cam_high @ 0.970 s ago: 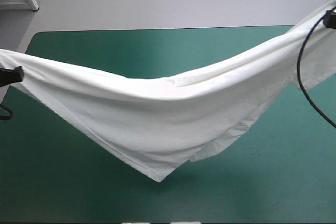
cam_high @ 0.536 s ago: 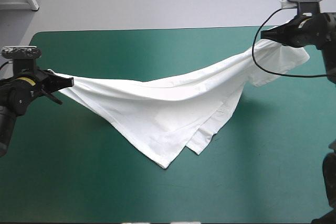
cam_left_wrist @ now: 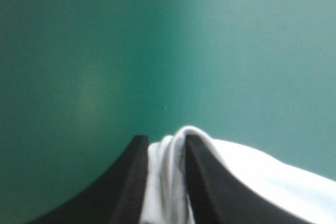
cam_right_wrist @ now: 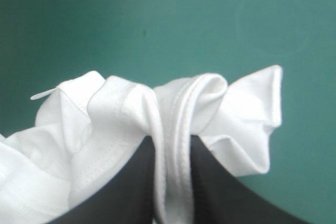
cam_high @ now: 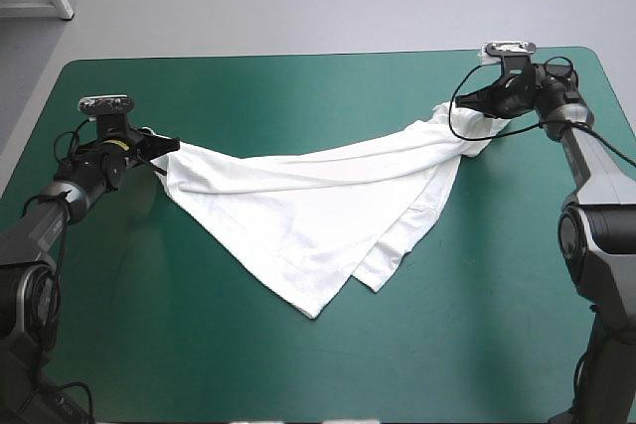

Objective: Fold the cloth

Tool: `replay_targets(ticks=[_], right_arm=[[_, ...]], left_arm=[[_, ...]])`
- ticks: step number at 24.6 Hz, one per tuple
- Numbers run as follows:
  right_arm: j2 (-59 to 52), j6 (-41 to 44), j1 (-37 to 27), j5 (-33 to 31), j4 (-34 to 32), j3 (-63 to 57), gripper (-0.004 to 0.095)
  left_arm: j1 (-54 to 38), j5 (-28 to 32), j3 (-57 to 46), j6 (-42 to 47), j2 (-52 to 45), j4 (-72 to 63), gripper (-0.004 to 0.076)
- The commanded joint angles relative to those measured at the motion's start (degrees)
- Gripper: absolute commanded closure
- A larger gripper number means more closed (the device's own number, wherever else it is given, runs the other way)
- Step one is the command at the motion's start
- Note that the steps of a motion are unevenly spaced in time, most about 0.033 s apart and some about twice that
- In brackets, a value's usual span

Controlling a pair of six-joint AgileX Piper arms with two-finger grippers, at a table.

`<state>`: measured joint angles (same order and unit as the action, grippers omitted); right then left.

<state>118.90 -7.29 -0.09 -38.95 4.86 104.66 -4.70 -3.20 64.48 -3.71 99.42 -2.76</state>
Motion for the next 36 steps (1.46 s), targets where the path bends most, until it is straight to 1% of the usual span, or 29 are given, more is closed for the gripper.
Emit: replay_targets(ticks=[1, 2, 3, 4, 5, 6, 7, 8, 9, 10, 11, 12, 13, 14, 16, 18, 20, 22, 23, 25, 26, 29, 33, 35, 36], right_arm=[[-3.9, -2.9, -0.2, 3.9, 2.9, 1.8, 0.0317], [-4.3, -2.7, -0.2, 3.9, 3.0, 1.9, 0.0179], [-4.8, -2.3, -0.2, 3.5, 3.0, 1.9, 0.0068], [-5.4, -1.6, -0.2, 2.6, 3.0, 1.9, -0.0009], [-6.3, -0.9, -0.2, 1.1, 3.0, 1.9, -0.0033], [-7.5, -0.3, -0.2, -0.9, 3.0, 1.9, -0.0026], [-10.1, 0.0, -0.2, -5.5, 4.2, 1.9, -0.0007], [-11.7, 0.0, -0.2, -8.8, 5.5, 1.9, 0.0007], [-14.9, -0.3, -0.2, -15.2, 8.4, 1.9, 0.0036], [-16.7, -0.6, 0.0, -18.2, 10.2, 1.9, 0.0056], [-20.2, -0.6, 0.9, -23.6, 11.6, 1.9, 0.0093], [-21.8, -0.1, 1.8, -26.0, 11.8, 1.9, 0.0114], [-24.4, 0.1, 3.7, -30.6, 11.8, 1.9, 0.0151], [-26.9, 1.4, 6.2, -32.7, 11.5, 1.3, 0.0186], [-31.4, 2.6, 10.2, -32.8, 11.1, -2.3, 0.0253], [-35.6, 4.4, 14.3, -32.5, 10.3, -7.3, 0.0305], [-38.3, 4.8, 16.9, -30.8, 11.7, -11.9, 0.0311], [-40.4, 4.7, 19.4, -25.8, 19.1, -17.6, 0.0311], [-41.0, 2.8, 20.4, -24.5, 24.8, -22.5, 0.0311], [-41.0, 0.6, 21.2, -23.9, 29.2, -26.6, 0.0311], [-41.0, 0.3, 21.7, -23.9, 30.0, -28.0, 0.0314], [-41.4, -1.1, 24.6, -22.2, 30.0, -31.4, 0.0327], [-41.7, -2.9, 30.0, -19.1, 29.1, -34.0, 0.0326], [-41.7, -2.6, 33.1, -17.9, 26.1, -34.4, 0.0326], [-41.7, -1.2, 35.1, -17.0, 23.7, -34.5, 0.0326]], left_arm=[[0.1, 8.5, 1.8, 0.3, -0.9, -0.8, 0.0217], [0.1, 8.3, 2.1, 0.3, -0.9, -0.8, 0.0136], [0.1, 7.3, 2.6, 0.3, -1.0, -0.6, 0.0080], [0.1, 5.5, 3.1, 0.3, -1.5, -0.6, 0.0056], [0.1, 3.2, 3.7, 0.3, -2.2, -0.6, 0.0051], [0.1, 0.3, 4.4, 0.3, -3.2, -0.6, 0.0056], [0.1, -5.7, 5.8, 0.3, -5.7, -0.6, 0.0072], [0.1, -9.4, 6.6, 0.3, -7.3, -0.6, 0.0083], [0.1, -16.2, 7.6, 0.3, -10.7, -0.6, 0.0105], [0.1, -19.7, 7.6, 0.3, -12.8, -0.7, 0.0115], [0.1, -27.2, 7.6, 0.3, -16.9, -1.1, 0.0129], [0.1, -30.9, 7.6, 0.3, -19.1, -1.4, 0.0129], [0.1, -36.6, 7.6, 0.3, -22.9, -2.0, 0.0129], [0.1, -39.6, 7.6, 0.3, -26.4, -2.0, 0.0129], [0.1, -40.1, 7.5, 0.3, -30.8, -1.6, 0.0129], [0.1, -39.0, 7.5, 0.3, -33.2, -1.1, 0.0129], [0.1, -38.5, 7.5, 0.3, -33.4, -1.0, 0.0129], [0.1, -38.2, 7.5, 0.3, -32.0, -1.0, 0.0129], [0.1, -37.7, 7.5, 0.2, -30.4, -1.4, 0.0129], [0.0, -36.1, 7.5, -1.0, -28.2, -3.8, 0.0129], [0.0, -35.3, 7.5, -1.2, -26.8, -4.5, 0.0129], [0.0, -32.2, 7.7, -3.4, -22.6, -7.7, 0.0129], [0.0, -28.0, 8.5, -3.7, -15.8, -11.0, 0.0129], [0.0, -25.7, 9.1, -3.7, -12.3, -11.4, 0.0129], [0.0, -24.8, 9.8, -3.6, -10.3, -11.4, 0.0129]])
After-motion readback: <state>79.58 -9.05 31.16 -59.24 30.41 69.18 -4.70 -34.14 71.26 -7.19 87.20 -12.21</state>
